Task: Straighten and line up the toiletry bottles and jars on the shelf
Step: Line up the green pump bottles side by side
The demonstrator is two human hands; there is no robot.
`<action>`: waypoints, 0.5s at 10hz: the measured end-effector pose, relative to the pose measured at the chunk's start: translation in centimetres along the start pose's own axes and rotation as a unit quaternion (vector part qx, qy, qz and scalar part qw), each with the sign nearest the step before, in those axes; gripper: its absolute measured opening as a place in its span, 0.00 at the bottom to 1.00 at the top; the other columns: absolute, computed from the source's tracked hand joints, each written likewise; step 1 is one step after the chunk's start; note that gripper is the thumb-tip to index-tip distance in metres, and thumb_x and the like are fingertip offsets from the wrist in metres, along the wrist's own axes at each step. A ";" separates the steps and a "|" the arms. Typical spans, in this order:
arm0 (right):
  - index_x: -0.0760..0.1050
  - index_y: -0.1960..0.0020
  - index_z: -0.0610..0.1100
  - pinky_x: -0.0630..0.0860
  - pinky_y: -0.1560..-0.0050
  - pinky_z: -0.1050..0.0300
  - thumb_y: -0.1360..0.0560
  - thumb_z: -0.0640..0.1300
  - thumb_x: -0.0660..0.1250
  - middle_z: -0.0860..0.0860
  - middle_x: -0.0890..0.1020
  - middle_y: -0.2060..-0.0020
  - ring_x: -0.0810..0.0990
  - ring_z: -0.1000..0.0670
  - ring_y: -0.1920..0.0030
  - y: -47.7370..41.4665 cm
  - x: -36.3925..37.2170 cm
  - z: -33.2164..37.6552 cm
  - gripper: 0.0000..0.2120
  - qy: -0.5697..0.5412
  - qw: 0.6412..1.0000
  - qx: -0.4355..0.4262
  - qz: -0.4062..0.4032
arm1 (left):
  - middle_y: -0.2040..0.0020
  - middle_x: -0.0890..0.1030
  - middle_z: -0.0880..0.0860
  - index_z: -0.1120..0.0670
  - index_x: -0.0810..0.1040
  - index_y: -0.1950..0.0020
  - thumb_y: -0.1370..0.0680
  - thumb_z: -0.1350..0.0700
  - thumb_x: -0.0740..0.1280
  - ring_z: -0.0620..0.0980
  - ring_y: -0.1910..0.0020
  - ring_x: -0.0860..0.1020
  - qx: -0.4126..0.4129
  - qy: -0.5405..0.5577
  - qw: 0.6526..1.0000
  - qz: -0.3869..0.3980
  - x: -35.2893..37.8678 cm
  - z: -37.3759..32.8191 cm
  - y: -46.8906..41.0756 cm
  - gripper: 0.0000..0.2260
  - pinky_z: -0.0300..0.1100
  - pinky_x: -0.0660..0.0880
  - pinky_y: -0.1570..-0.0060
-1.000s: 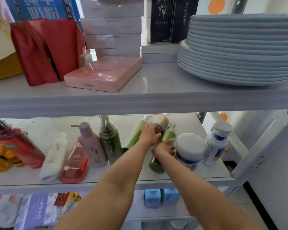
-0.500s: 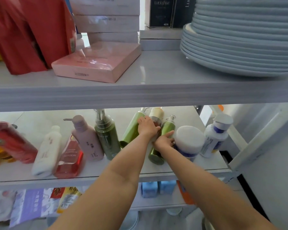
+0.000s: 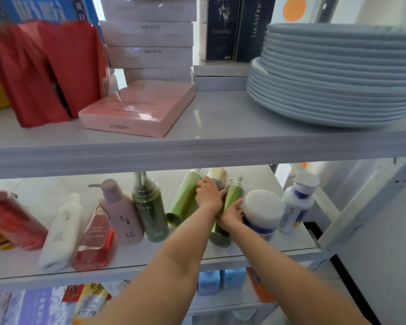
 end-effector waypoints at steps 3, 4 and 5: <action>0.33 0.24 0.42 0.52 0.24 0.43 0.22 0.54 0.61 0.39 0.47 0.24 0.51 0.39 0.24 0.9 -0.3 0.0 0.43 -0.020 0.998 0.030 0.046 | 0.40 0.71 0.59 0.58 0.62 0.35 0.25 0.44 0.69 0.56 0.46 0.77 -0.043 0.059 0.997 0.003 -1.2 1.9 2.1 0.27 0.46 0.78 0.49; 0.25 0.26 0.43 0.55 0.25 0.44 0.27 0.56 0.67 0.40 0.41 0.24 0.51 0.40 0.24 1.7 -0.3 0.2 0.54 0.030 0.997 0.019 0.075 | 0.40 0.72 0.59 0.57 0.63 0.35 0.26 0.45 0.70 0.57 0.45 0.78 -0.040 0.059 0.997 0.001 -1.6 2.5 3.4 0.28 0.46 0.78 0.48; 0.25 0.26 0.44 0.55 0.25 0.43 0.27 0.53 0.69 0.39 0.40 0.24 0.50 0.39 0.24 2.3 -0.4 0.1 0.55 0.044 0.996 -0.013 0.082 | 0.39 0.71 0.59 0.57 0.61 0.32 0.26 0.46 0.70 0.57 0.44 0.77 -0.035 0.050 0.998 0.001 -2.0 2.9 4.7 0.30 0.47 0.77 0.47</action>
Point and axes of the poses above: each hand's wrist, its own y-axis away from the middle knuckle, its own x-axis out of the palm, z = x × y, the point moved 8 cm from there along -y, towards the middle knuckle
